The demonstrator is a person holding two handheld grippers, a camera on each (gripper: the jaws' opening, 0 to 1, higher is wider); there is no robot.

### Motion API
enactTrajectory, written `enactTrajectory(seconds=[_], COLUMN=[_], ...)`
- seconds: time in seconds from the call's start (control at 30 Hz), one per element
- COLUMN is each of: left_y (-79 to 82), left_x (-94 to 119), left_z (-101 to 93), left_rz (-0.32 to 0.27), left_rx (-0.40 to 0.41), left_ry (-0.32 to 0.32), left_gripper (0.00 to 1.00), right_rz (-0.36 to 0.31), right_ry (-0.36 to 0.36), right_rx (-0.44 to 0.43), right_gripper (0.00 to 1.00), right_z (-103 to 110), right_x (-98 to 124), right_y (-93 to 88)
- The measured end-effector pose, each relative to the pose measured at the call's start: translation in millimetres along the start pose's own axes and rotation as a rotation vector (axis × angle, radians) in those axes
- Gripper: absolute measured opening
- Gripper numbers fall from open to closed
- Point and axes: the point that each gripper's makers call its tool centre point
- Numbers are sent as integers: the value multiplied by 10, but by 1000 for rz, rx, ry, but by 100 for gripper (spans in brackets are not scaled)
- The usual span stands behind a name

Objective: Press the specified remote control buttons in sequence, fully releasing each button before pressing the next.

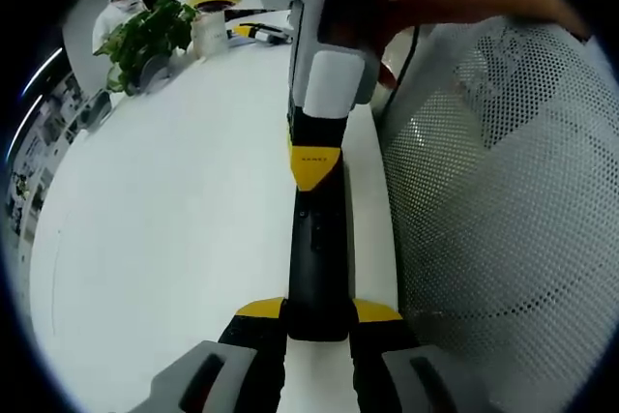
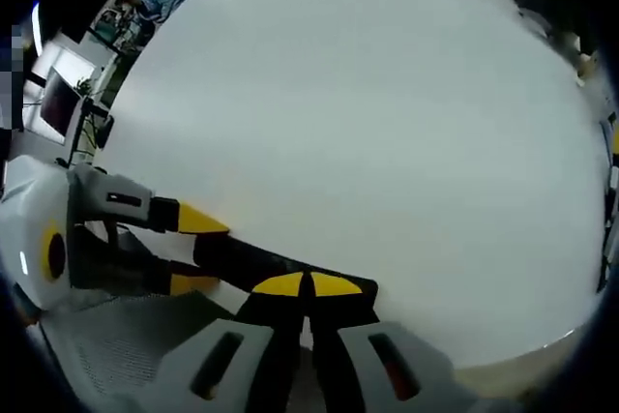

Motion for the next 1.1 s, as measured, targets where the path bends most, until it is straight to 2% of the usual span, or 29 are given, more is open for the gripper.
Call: enactTrajectory(seconds=[0.43, 0.6, 0.87, 0.97, 1.1], left_y=[9, 9, 8, 6, 5], left_x=[-5, -5, -4, -3, -2], left_z=[3, 1, 3, 3, 3], left_rz=[7, 0, -3, -3, -5], left_rx=[-1, 4, 6, 6, 8], left_ry=[0, 2, 3, 4, 5], left_gripper=[25, 25, 25, 25, 25], right_rz=[-23, -8, 25, 51, 62], right_ry=[-19, -14, 64, 86, 68], right_rx=[55, 20, -80, -88, -57], right_gripper=[0, 0, 0, 0, 0], right_z=[-1, -7, 55, 103, 110], right_x=[-9, 10, 56, 44, 14], right_y=[11, 6, -32, -74, -95])
Point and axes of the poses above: the point that each gripper's makers call its tool centre point, and the gripper's own axes: x roughly backward along the fingers, z roughly to its left, y roughly out of its top, and after that the axes turned 5 degrees about -y, right-handed
